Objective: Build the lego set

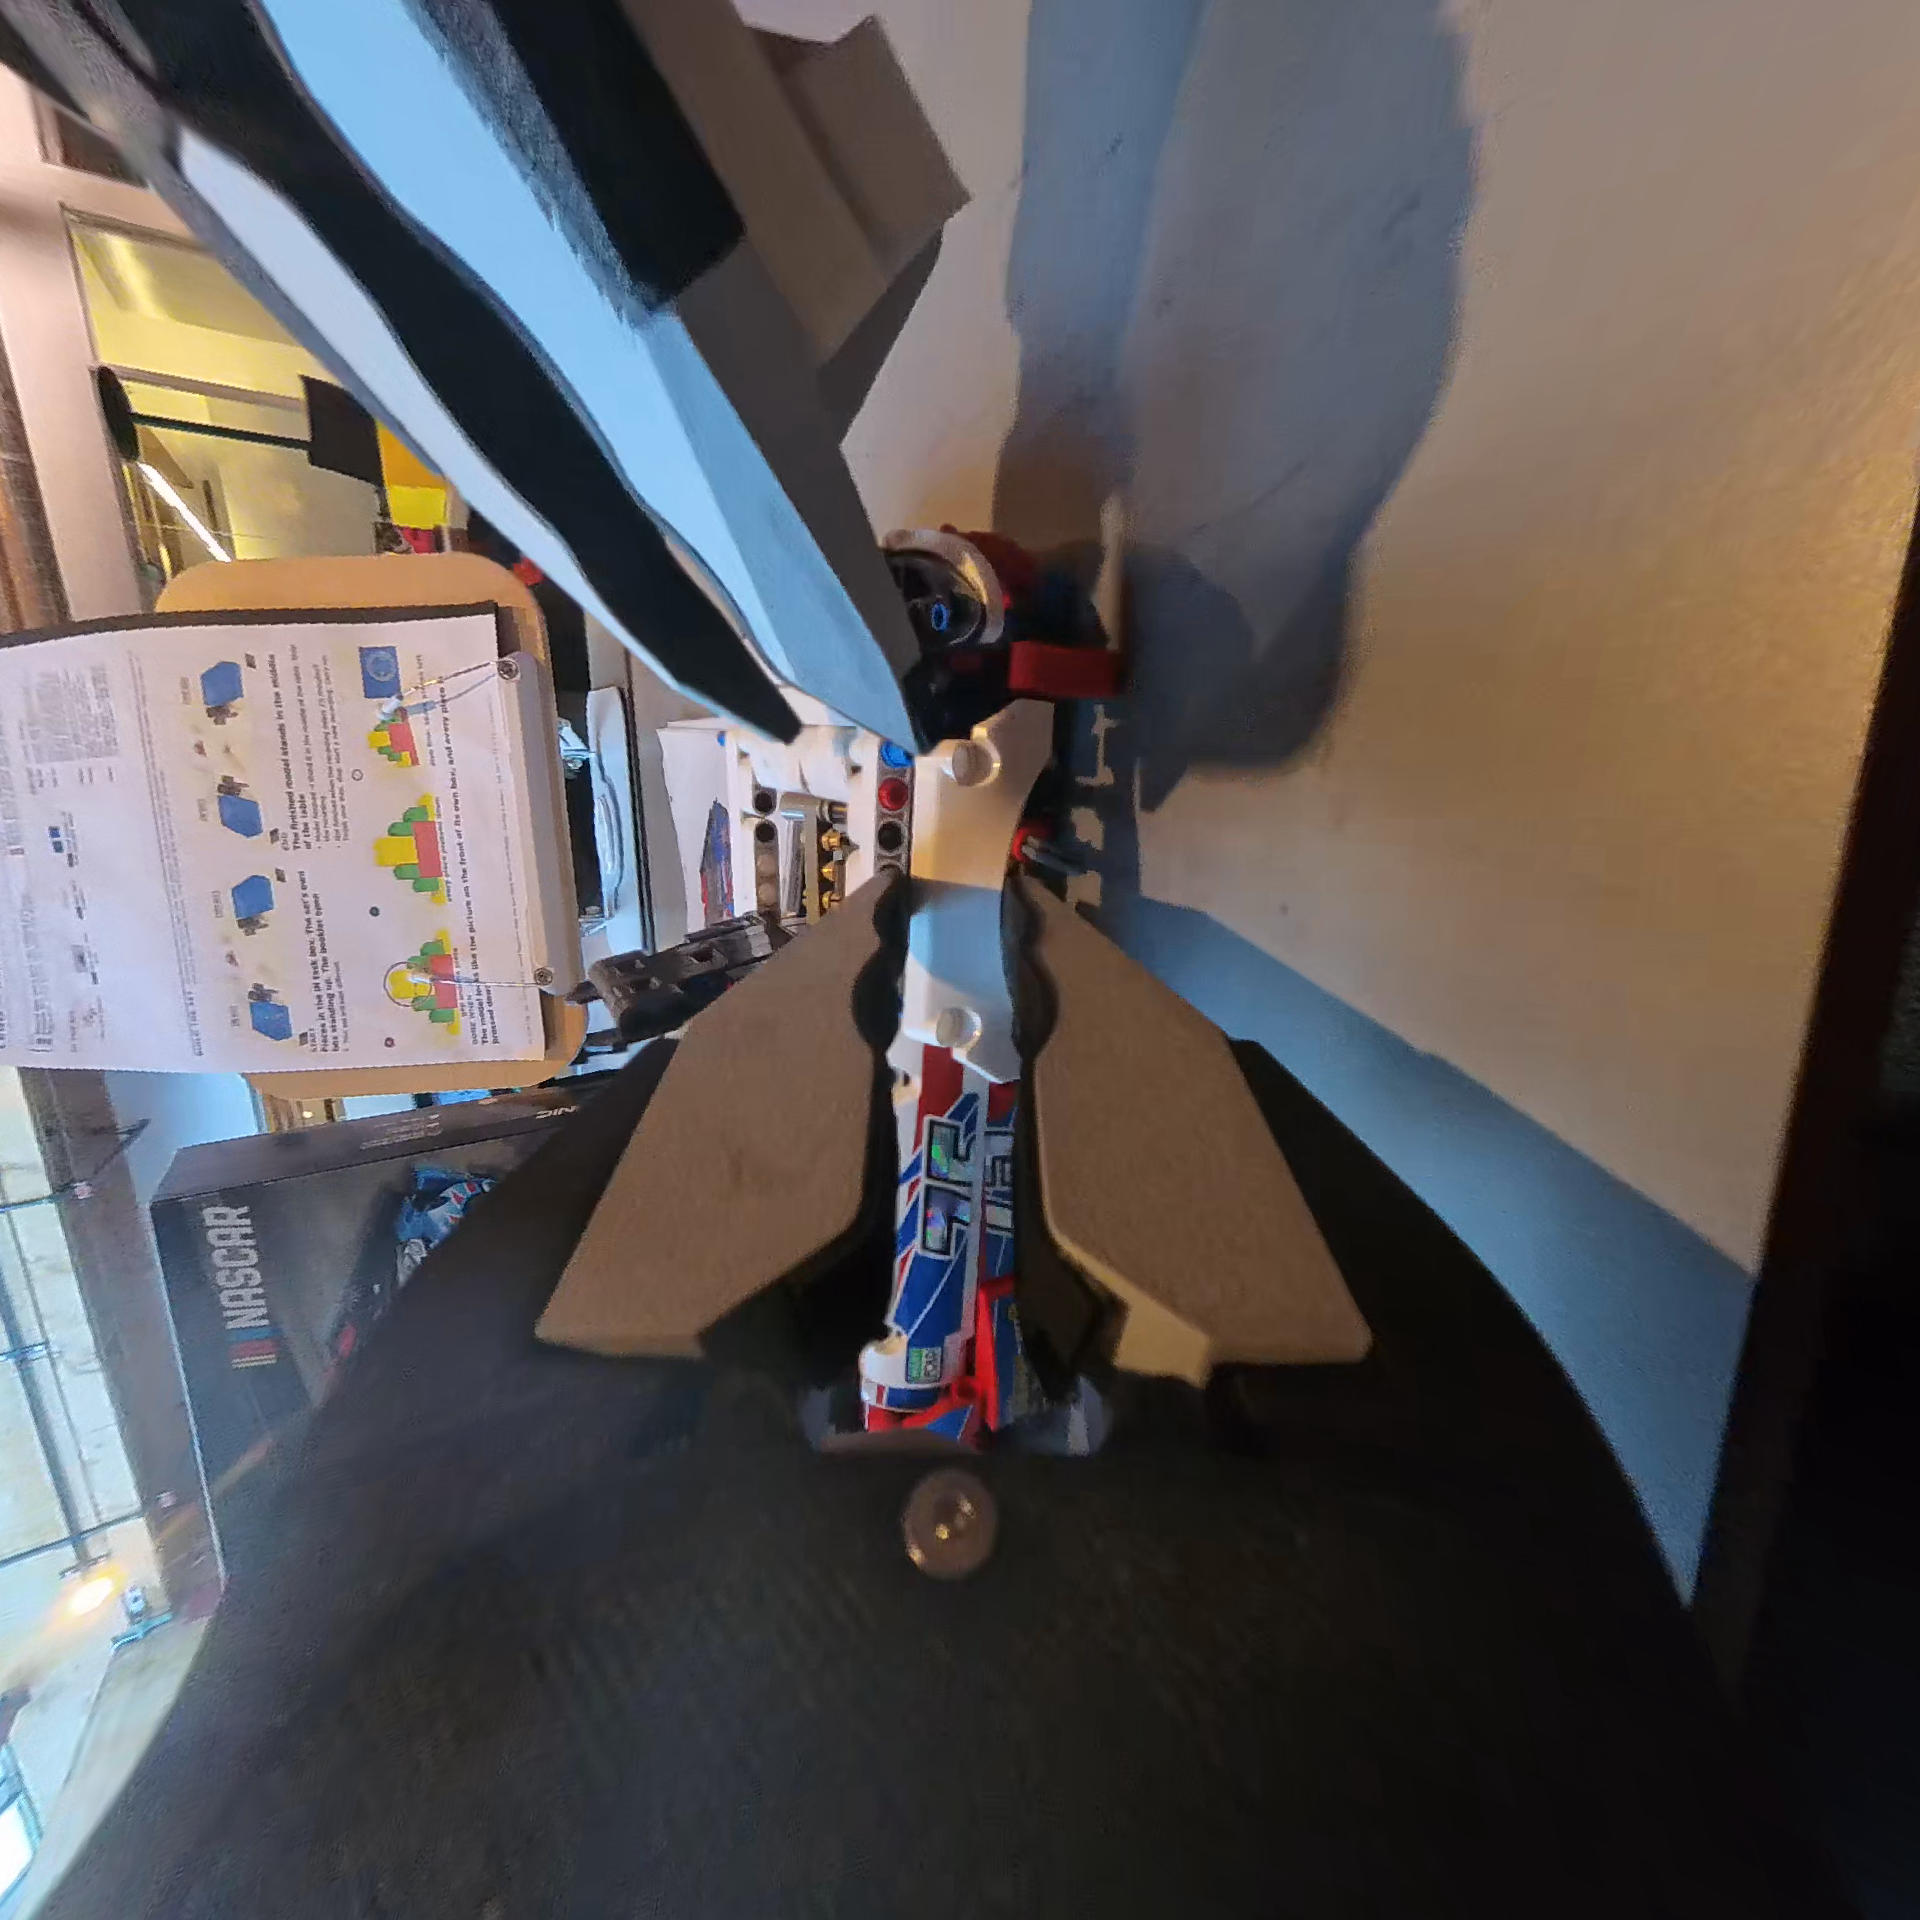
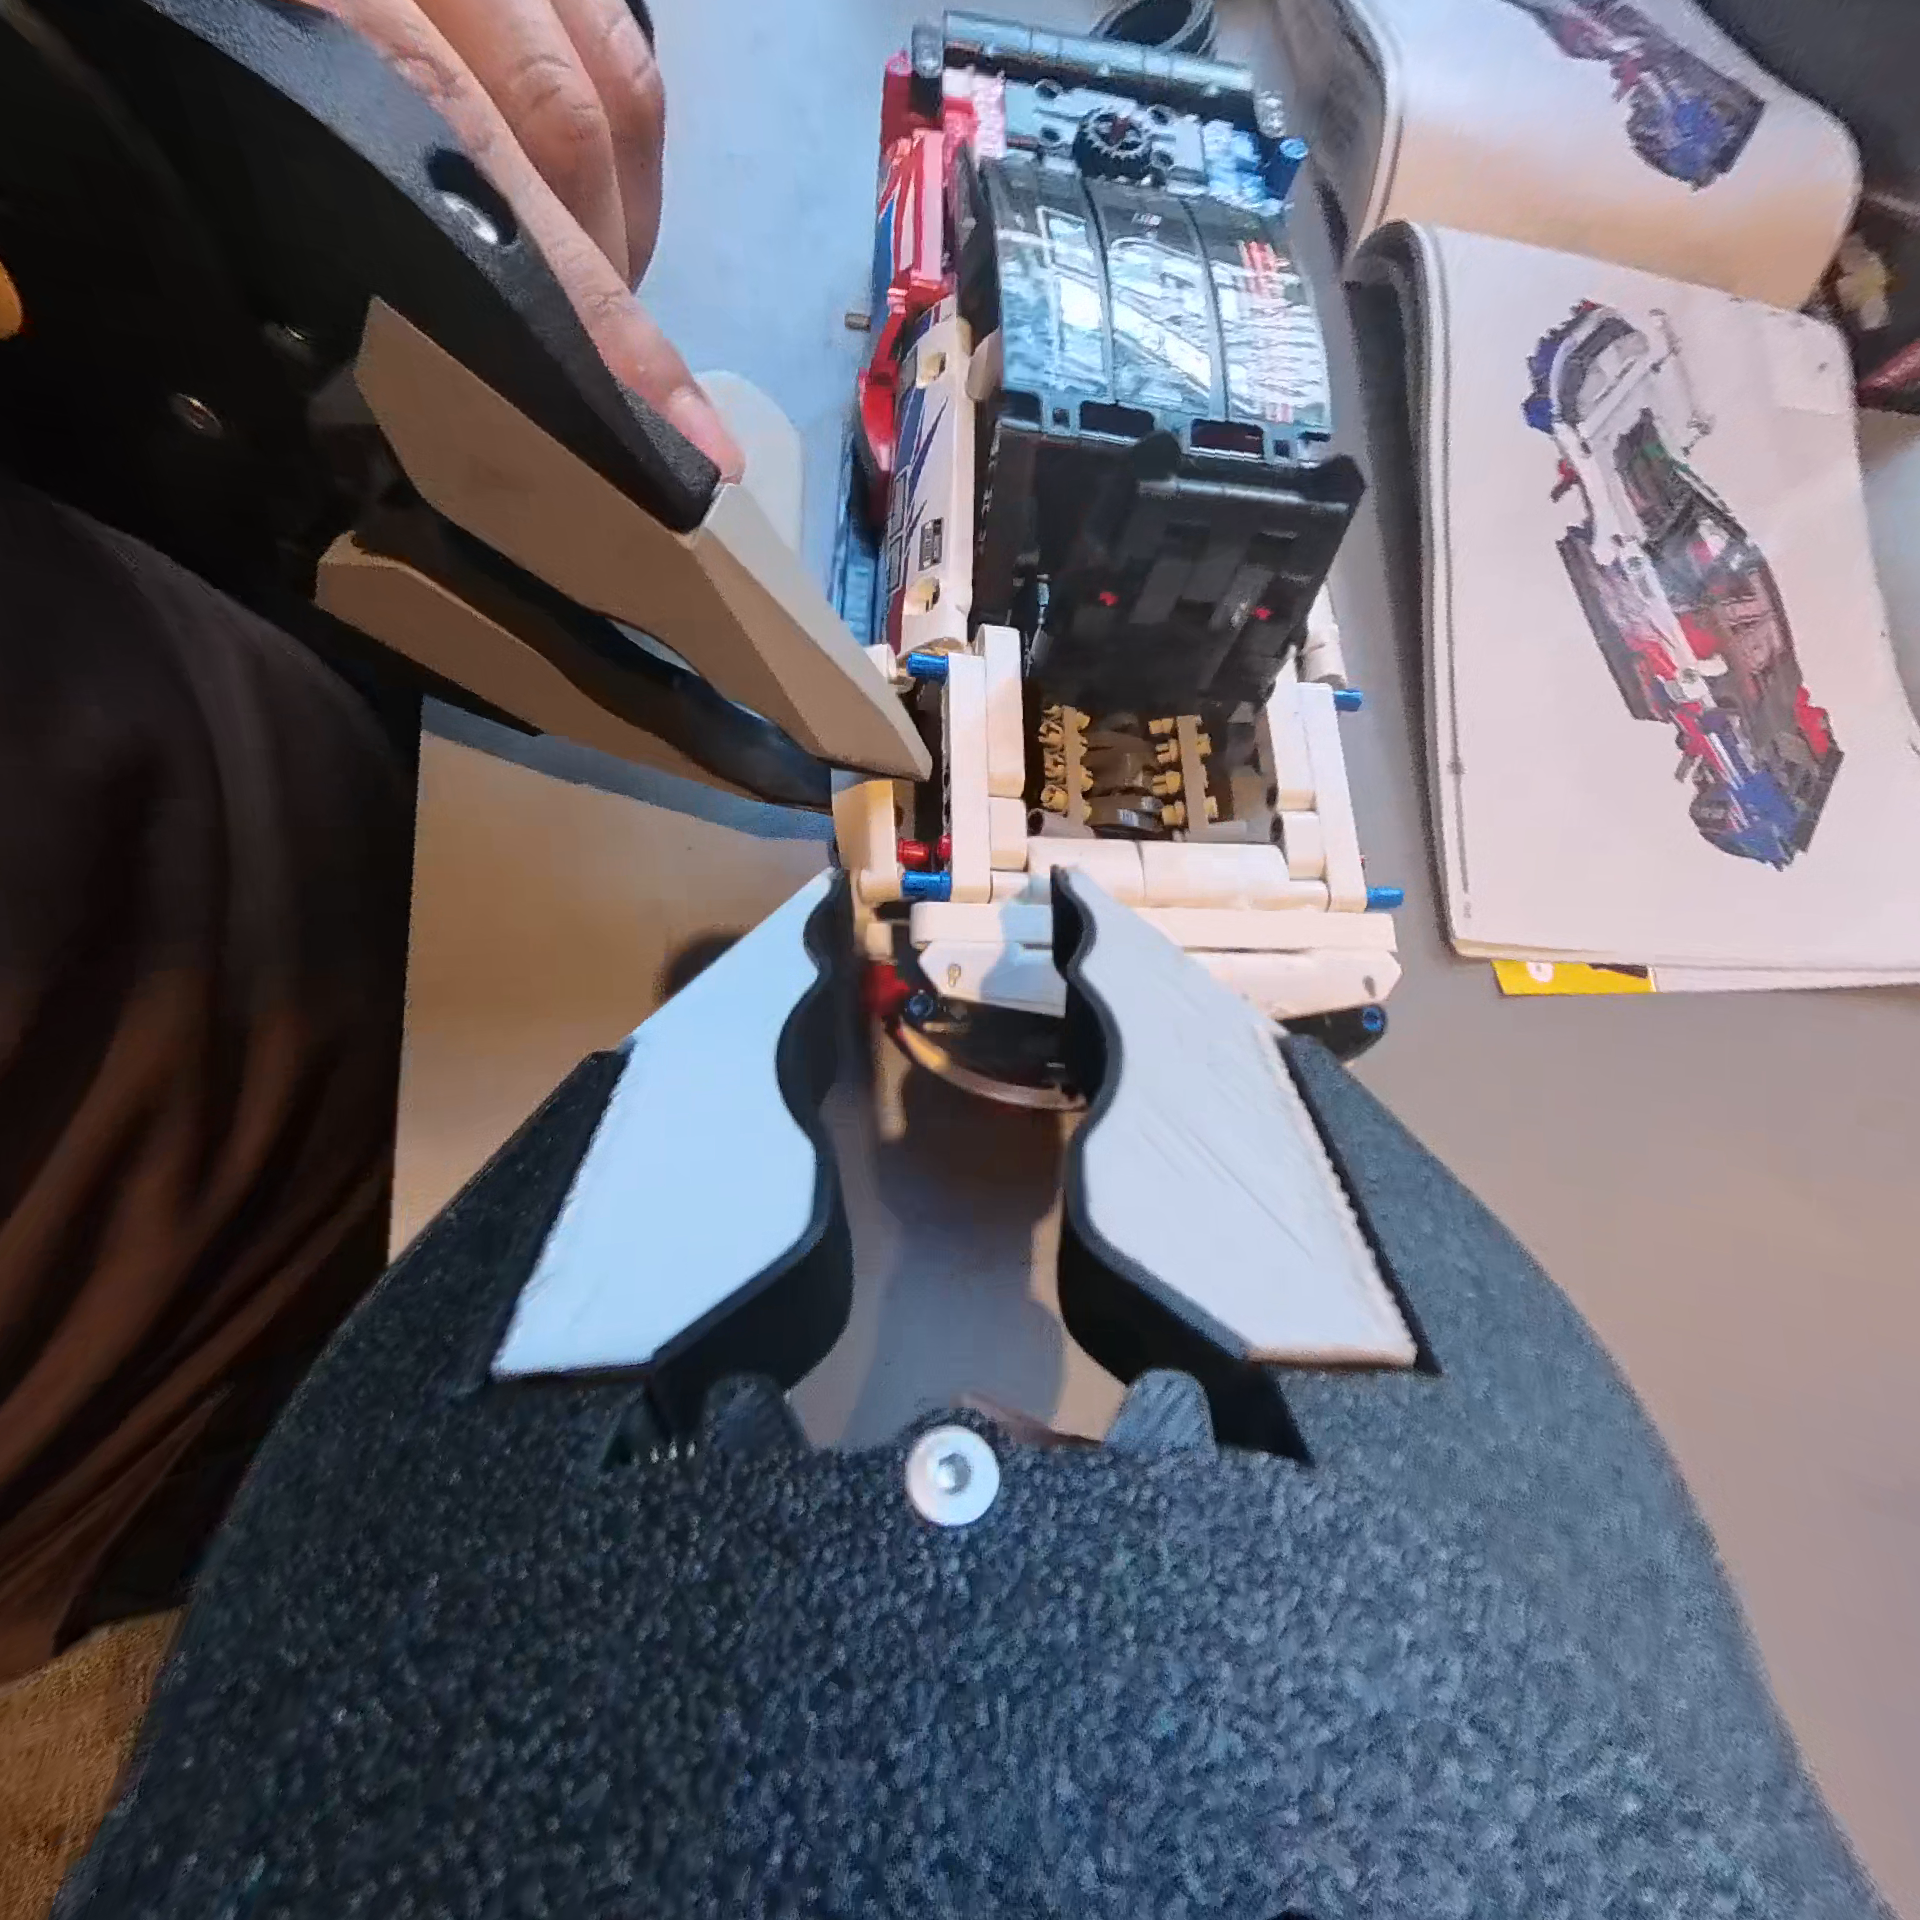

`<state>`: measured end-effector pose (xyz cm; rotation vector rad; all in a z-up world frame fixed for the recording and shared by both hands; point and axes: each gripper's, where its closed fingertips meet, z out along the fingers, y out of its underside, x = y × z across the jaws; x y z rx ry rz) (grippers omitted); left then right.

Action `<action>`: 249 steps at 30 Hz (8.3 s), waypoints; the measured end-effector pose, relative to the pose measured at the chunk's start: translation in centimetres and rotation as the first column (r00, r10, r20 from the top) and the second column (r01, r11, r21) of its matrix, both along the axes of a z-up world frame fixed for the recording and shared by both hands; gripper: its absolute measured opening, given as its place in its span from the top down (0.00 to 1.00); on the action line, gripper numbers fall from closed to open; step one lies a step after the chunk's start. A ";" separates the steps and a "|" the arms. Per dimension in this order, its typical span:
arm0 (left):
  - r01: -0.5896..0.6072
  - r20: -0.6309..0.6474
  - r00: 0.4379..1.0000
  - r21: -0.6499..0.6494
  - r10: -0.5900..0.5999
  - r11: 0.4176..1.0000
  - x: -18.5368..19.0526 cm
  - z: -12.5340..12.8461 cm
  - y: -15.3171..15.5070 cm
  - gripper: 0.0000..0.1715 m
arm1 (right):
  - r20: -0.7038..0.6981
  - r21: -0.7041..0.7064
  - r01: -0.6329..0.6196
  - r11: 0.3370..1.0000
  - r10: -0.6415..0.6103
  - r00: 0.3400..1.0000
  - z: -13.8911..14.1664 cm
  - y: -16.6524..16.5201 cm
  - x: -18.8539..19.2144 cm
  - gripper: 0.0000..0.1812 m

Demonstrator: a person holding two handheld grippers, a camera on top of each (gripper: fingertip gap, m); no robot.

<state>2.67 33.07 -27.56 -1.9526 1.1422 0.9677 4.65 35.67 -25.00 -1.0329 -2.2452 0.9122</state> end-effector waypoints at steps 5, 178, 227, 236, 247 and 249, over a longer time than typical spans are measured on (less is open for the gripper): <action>0.001 -0.043 0.999 0.011 -0.001 1.000 -0.2 0.1 -0.2 0.91 | 0.071 0.032 -0.094 0.995 0.092 0.993 -0.5 -0.5 -0.4 0.79; 0.223 0.307 0.902 0.266 -0.302 0.938 3.7 2.5 -2.7 0.89 | -0.145 0.144 0.203 0.968 -0.182 0.972 -1.1 -2.3 0.1 0.87; 0.286 0.904 0.334 -0.368 0.267 0.885 1.6 0.3 -2.0 1.00 | -0.430 0.710 0.211 0.672 0.175 0.886 -1.2 -3.9 -1.0 0.87; 0.209 0.895 0.359 -0.355 0.266 0.911 1.2 1.0 -3.2 0.83 | -0.417 0.706 0.253 0.661 0.099 0.904 -0.9 -2.8 0.3 0.90; -0.410 0.923 0.268 -0.151 0.277 0.899 -16.4 2.9 -10.9 0.43 | -0.249 0.714 0.273 0.645 -0.130 0.960 -2.9 10.9 6.7 0.89; -0.396 0.926 0.261 -0.156 0.273 0.905 -18.1 1.5 -11.5 0.43 | -0.178 0.666 0.214 0.714 -0.127 0.976 -4.1 10.6 6.4 0.92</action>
